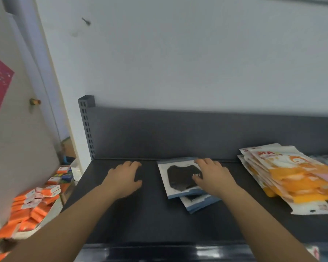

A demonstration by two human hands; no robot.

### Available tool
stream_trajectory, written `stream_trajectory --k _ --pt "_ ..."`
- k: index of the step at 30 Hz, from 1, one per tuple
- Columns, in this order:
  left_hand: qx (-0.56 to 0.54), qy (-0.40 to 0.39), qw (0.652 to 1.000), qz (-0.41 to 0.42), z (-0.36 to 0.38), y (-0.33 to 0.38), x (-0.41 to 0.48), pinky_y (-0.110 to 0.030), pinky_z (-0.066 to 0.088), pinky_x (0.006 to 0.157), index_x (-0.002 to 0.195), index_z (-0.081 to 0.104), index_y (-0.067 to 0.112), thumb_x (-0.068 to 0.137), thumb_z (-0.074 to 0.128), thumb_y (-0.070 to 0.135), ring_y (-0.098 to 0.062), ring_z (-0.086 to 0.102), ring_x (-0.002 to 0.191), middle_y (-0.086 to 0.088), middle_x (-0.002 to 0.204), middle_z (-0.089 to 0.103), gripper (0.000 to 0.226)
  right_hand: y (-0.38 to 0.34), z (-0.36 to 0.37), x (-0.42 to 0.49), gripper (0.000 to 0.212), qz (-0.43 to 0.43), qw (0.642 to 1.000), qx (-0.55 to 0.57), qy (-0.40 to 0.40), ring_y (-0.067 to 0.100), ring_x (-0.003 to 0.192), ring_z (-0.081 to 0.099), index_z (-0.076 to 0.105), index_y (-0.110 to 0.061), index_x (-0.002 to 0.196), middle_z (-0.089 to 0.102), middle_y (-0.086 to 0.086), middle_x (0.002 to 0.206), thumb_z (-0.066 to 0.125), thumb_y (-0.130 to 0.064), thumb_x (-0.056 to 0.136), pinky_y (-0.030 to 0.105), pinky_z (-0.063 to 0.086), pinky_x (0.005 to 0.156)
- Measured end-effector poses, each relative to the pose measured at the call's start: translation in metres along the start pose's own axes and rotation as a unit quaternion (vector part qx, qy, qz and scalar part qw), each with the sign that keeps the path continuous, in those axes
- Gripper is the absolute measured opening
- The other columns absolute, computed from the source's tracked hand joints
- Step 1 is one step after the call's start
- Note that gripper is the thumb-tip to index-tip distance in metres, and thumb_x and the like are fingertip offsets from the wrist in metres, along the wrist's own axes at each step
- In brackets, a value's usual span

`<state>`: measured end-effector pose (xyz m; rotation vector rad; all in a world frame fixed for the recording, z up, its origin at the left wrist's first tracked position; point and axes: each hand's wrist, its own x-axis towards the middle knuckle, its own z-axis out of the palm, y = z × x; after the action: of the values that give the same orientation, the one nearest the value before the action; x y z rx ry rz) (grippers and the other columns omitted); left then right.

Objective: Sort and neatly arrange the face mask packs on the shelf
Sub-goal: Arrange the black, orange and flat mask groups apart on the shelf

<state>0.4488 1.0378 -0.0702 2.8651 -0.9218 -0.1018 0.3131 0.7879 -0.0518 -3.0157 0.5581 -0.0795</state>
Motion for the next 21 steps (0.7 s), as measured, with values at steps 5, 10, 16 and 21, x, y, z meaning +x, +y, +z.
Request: stream_trajectory --k 5,10,16,21 --pt "-0.008 0.010 1.000 0.023 0.000 0.004 0.010 -0.044 0.040 0.106 0.149 0.033 0.026 0.091 0.054 0.046 -0.027 0.046 0.132 -0.002 0.149 0.041 0.065 -0.003 0.004 -0.001 0.057 0.005 1.000 -0.001 0.003 0.028 0.132 0.042 0.036 -0.028 0.146 0.041 0.000 0.150 0.048 -0.052 0.097 0.046 0.041 0.102" --pt "-0.019 0.000 0.999 0.031 0.000 0.014 0.015 -0.044 0.038 0.108 0.149 0.033 0.024 0.094 0.050 0.049 -0.026 0.043 0.135 -0.001 0.152 0.039 0.063 0.010 0.004 0.003 0.059 0.040 0.998 0.035 -0.025 0.029 0.133 0.041 0.034 -0.028 0.147 0.041 0.001 0.149 0.045 -0.057 0.096 0.048 0.040 0.103" --pt "-0.110 -0.045 0.993 -0.021 0.022 0.029 0.019 -0.050 0.029 0.116 0.153 0.028 0.017 0.092 0.028 0.072 -0.028 0.030 0.146 -0.006 0.157 0.035 0.082 0.019 0.026 0.000 0.068 0.112 0.980 0.105 -0.123 0.033 0.134 0.036 0.038 -0.024 0.142 0.035 0.003 0.149 0.039 -0.070 0.091 0.051 0.035 0.106" --pt "-0.288 -0.045 0.957 0.001 0.035 0.063 0.011 -0.044 0.042 0.105 0.129 0.052 0.026 0.085 0.034 0.079 -0.017 0.055 0.118 0.009 0.123 0.058 0.071 0.011 0.043 -0.012 0.073 0.092 0.988 0.107 -0.062 0.025 0.141 0.028 0.032 -0.029 0.146 0.034 -0.002 0.149 0.040 -0.070 0.087 0.053 0.024 0.112"
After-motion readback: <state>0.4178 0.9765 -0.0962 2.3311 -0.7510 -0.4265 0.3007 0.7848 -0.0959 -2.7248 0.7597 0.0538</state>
